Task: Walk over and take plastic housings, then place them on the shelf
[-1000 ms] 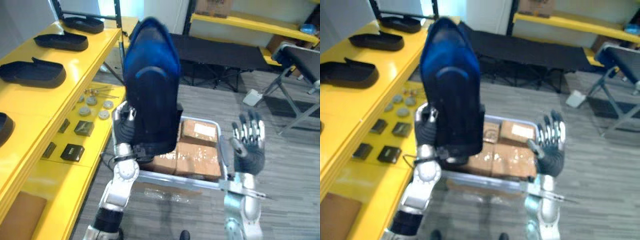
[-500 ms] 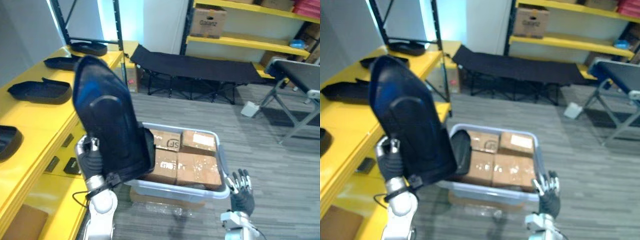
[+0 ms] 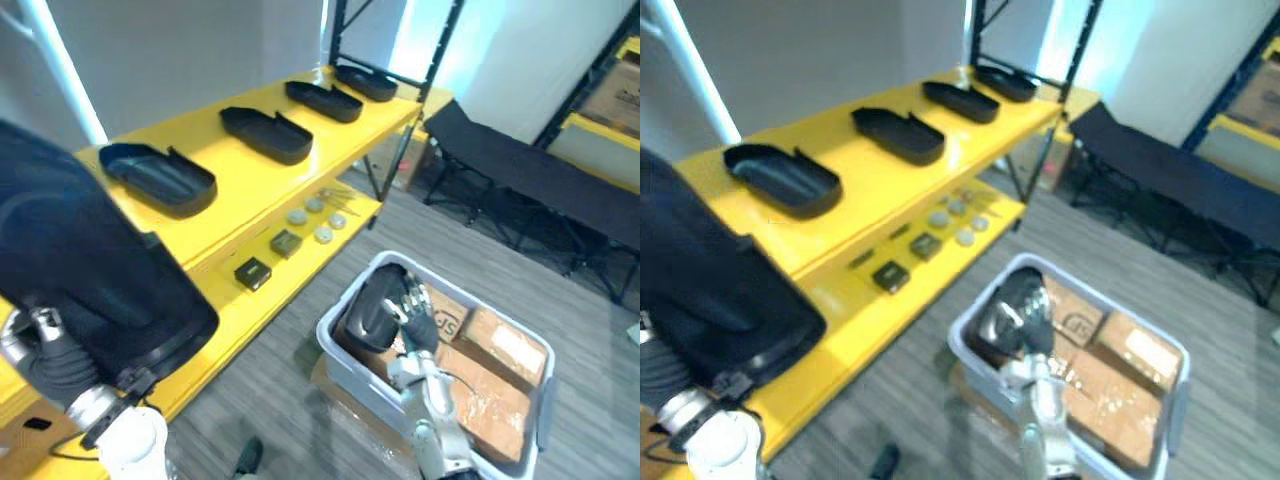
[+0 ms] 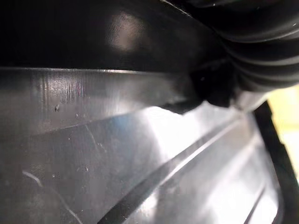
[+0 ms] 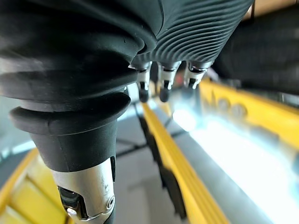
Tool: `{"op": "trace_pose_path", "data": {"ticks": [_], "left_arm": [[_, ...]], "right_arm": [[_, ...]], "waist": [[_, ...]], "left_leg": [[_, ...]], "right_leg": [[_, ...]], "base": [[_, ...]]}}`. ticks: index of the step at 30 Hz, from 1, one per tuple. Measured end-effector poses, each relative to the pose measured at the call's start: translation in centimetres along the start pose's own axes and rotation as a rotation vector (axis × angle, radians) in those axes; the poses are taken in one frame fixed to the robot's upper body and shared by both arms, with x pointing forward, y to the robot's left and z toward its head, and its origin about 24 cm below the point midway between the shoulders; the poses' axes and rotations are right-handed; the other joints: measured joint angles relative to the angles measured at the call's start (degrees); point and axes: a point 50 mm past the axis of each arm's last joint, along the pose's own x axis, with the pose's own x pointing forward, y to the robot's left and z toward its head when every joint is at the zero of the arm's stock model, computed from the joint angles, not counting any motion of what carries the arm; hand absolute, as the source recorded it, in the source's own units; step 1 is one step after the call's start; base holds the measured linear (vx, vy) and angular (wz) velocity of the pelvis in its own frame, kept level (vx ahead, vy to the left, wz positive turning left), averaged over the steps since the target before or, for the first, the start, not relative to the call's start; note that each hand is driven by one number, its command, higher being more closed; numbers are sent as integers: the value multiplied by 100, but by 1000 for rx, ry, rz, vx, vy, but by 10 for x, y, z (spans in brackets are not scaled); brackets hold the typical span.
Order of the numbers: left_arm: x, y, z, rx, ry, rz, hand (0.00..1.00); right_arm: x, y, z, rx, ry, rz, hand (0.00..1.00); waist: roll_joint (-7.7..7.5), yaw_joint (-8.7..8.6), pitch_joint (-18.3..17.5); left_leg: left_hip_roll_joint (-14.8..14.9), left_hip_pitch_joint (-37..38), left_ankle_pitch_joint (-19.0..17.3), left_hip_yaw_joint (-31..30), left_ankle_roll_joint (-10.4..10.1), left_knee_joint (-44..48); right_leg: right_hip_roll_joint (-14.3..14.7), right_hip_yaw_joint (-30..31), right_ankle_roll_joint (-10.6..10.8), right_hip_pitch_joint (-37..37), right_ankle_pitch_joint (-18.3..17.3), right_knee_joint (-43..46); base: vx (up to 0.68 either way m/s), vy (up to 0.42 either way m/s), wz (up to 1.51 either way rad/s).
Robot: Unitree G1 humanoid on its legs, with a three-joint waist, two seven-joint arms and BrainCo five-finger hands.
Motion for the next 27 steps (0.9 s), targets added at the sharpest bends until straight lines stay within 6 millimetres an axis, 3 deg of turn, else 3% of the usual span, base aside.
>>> {"op": "trace_pose_path", "data": {"ticks": [2,5,9,12,15,17,21,24,26,27], "left_arm": [[1,8,1,0,5,23,100],[2,7,2,-18,8,38,100],[7,5,6,-46,-14,60,100],[12,5,14,-73,-51,89,100],[23,-4,29,-130,-137,84,100],[28,-16,36,-170,-180,44,100],[26,-35,41,-246,-193,-19,100],[22,-38,41,-252,-196,-73,100],[21,-41,42,-256,-198,-106,100],[17,-45,43,-267,-189,-138,100]], "right_arm": [[3,10,0,12,-2,35,0],[10,15,6,-5,-26,65,0],[10,17,10,-79,-42,105,0],[15,29,17,-97,-75,171,0],[22,38,24,-101,-107,206,0],[24,33,28,-123,-126,189,0],[25,26,42,-125,-185,162,0],[23,26,52,-137,-227,187,0],[20,21,53,-167,-229,194,0],[18,13,52,-189,-216,184,0]], "waist": [[-80,65,140],[-55,98,391],[-41,101,446],[-64,119,442],[26,84,501],[28,7,508],[105,-178,564],[150,-172,590],[214,-180,616],[336,-190,651]], "left_leg": [[32,-141,-125,52,-19,283],[2,-826,-536,95,71,1386],[44,-917,-550,716,168,1345],[75,-973,-636,938,203,1549],[243,-969,-670,1027,210,1577],[181,-848,-578,899,248,1441],[-104,-557,-483,467,264,1266],[-178,-485,-232,178,143,987],[-181,-477,38,-50,39,680],[-126,-435,224,-187,20,506]], "right_leg": [[19,97,-30,-61,-46,40],[29,-25,-26,-153,-50,75],[-116,-27,-28,-240,-91,86],[-243,54,-1,-434,-16,363],[-172,525,-245,-725,180,721],[-166,1084,-258,-704,230,840],[-201,1480,-456,-162,-294,830],[-154,1323,-321,94,-739,758],[-91,1176,-77,183,-1019,725],[31,1000,-5,293,-1064,688]], "base": [[-27,12,-19],[-69,79,4],[-8,71,7],[42,74,-27],[24,94,-29],[65,121,32],[52,-11,67],[-28,-138,66],[-90,-209,69],[-88,-178,64]]}}
